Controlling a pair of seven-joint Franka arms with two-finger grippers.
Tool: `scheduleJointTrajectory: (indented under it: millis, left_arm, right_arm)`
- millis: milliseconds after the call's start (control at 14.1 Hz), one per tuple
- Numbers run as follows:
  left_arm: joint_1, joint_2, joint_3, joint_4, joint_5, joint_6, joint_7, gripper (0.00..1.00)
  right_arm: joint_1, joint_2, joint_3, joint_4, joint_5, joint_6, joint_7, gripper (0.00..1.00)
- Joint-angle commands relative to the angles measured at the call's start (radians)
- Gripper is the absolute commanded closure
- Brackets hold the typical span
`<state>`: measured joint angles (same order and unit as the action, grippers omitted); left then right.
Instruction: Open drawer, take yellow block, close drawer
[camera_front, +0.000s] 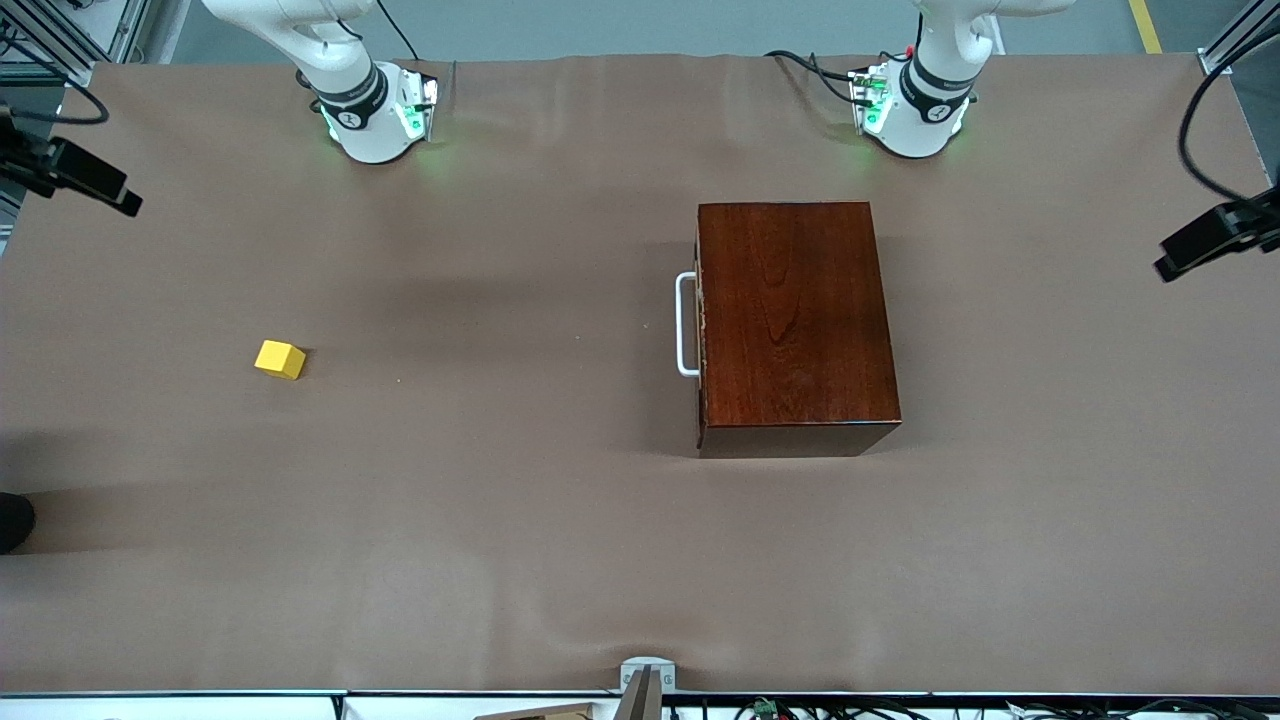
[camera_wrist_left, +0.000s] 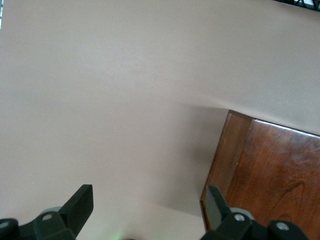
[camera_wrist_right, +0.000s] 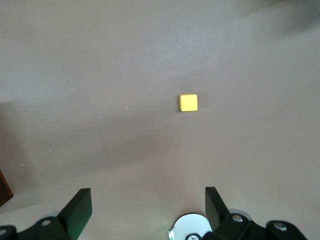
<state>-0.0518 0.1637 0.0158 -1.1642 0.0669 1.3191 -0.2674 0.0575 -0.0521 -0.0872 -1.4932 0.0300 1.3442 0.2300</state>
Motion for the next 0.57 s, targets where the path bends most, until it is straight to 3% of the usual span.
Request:
scheduleJointTrajectory:
  millis: [0, 355, 497]
  left_arm:
    - [0.041, -0.073, -0.011, -0.090, -0.013, 0.000, 0.075, 0.00]
    - [0.064, -0.179, -0.013, -0.236, -0.015, 0.023, 0.126, 0.00]
    - [0.072, -0.248, -0.025, -0.342, -0.015, 0.078, 0.137, 0.00]
  right_arm:
    - [0.002, 0.015, 0.001, 0.036, 0.010, -0.010, 0.017, 0.00]
    - [-0.040, 0.057, 0.001, 0.036, 0.013, 0.036, -0.069, 0.00]
    - [-0.039, 0.098, 0.004, 0.045, 0.013, 0.069, -0.061, 0.00]
